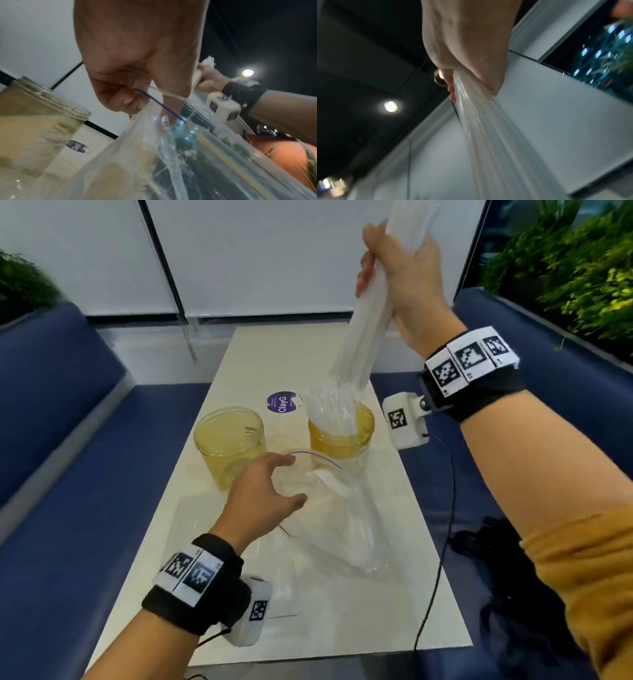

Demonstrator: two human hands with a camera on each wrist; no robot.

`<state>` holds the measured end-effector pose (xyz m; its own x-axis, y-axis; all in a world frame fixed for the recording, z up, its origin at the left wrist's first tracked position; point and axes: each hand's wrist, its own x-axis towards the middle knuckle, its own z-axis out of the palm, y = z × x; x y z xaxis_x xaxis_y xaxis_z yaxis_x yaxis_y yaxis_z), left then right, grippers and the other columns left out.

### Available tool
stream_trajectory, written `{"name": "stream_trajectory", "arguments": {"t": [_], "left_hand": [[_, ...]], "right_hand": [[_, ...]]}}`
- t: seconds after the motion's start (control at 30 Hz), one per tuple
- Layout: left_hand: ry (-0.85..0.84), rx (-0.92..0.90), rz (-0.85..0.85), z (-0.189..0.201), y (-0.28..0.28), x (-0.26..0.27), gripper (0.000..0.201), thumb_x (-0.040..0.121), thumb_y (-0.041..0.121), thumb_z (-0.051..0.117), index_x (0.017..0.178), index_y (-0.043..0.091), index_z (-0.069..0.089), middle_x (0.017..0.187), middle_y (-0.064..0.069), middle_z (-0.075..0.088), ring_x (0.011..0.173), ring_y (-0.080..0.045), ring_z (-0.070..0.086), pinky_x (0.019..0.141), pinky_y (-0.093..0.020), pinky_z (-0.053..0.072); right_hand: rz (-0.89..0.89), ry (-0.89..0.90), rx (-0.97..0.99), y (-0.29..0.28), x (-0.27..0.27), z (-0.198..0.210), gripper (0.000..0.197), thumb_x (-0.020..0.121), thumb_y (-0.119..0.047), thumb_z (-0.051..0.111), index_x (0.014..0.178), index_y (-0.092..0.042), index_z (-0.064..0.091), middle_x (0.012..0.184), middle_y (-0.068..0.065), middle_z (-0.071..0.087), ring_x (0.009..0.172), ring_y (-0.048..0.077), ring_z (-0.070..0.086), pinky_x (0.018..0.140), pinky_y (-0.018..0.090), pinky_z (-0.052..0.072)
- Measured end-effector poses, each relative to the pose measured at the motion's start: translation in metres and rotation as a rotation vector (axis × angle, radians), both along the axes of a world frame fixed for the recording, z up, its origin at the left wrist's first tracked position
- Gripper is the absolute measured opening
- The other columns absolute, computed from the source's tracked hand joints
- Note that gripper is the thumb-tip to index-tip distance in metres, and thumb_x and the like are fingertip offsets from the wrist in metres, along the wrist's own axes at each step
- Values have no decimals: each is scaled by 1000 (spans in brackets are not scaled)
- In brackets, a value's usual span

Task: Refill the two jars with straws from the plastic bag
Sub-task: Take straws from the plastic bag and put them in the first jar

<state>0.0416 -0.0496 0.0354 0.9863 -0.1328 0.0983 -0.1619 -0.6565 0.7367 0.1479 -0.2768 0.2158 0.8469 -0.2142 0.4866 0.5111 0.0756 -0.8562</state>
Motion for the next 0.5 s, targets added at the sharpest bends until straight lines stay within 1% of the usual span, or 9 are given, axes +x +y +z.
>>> {"name": "stream_trajectory", "arguments": {"t": [0.03, 0.07, 0.1, 0.17, 0.23, 0.27, 0.3, 0.4, 0.5], "left_hand": [[-9, -17, 3, 1, 3, 0, 60, 74, 22, 86, 129, 22, 63, 133, 11, 60, 123, -9, 54, 106, -37, 47], [-20, -39, 6, 3, 6, -1, 58, 76, 18, 83, 130, 22, 63, 133, 11, 60, 123, -6, 52, 107, -35, 46], [-30, -60, 11, 5, 8, -1, 56, 77, 15, 82, 129, 22, 64, 132, 13, 60, 121, -2, 50, 106, -30, 45], [-50, -94, 23, 10, 10, -3, 51, 80, 12, 79, 128, 23, 65, 125, 19, 59, 112, 1, 51, 96, -21, 43], [-56, -135, 29, 13, 10, -3, 49, 81, 11, 78, 126, 25, 65, 117, 29, 56, 98, -8, 56, 82, -22, 47], [-59, -146, 33, 14, 10, -3, 49, 82, 11, 77, 126, 26, 65, 115, 32, 55, 92, -12, 57, 78, -24, 48], [-65, -149, 38, 14, 10, -2, 49, 82, 10, 77, 126, 27, 65, 113, 34, 53, 87, -13, 57, 76, -25, 49], [-84, -158, 52, 14, 11, -1, 49, 82, 10, 77, 126, 27, 65, 112, 35, 53, 82, -11, 56, 76, -25, 50], [-90, -164, 58, 15, 13, -1, 48, 83, 12, 76, 126, 30, 64, 115, 33, 55, 83, -13, 57, 81, -33, 53]], "right_hand": [[-54, -4, -38, -1, 9, -8, 16, 93, -18, 68, 86, -10, 56, 63, 6, 58, 52, 22, 56, 60, 36, 52], [-99, 5, -67, -2, 16, -20, 16, 93, -21, 68, 86, -11, 56, 63, 5, 58, 53, 21, 57, 60, 35, 52], [-128, 20, -89, -1, 23, -33, 17, 93, -23, 67, 86, -12, 57, 63, 4, 58, 55, 20, 57, 60, 34, 53], [-141, 72, -122, 3, 35, -61, 19, 95, -29, 66, 91, -12, 58, 64, 2, 59, 57, 15, 58, 64, 32, 53], [-140, 145, -123, 8, 45, -88, 27, 95, -34, 66, 98, -8, 60, 65, -1, 60, 59, 8, 59, 68, 27, 54], [-139, 168, -114, 12, 48, -97, 29, 95, -35, 65, 99, -7, 60, 65, -1, 61, 59, 7, 60, 69, 27, 54], [-134, 177, -105, 15, 52, -104, 27, 95, -35, 65, 97, -8, 60, 64, 0, 61, 58, 5, 60, 69, 26, 54], [-129, 163, -114, 24, 58, -103, 22, 96, -33, 65, 93, -13, 58, 65, 0, 61, 56, 2, 60, 66, 21, 54], [-131, 84, -81, 24, 61, -77, 20, 95, -33, 67, 90, -16, 58, 63, 0, 61, 56, 6, 60, 66, 25, 54]]}}
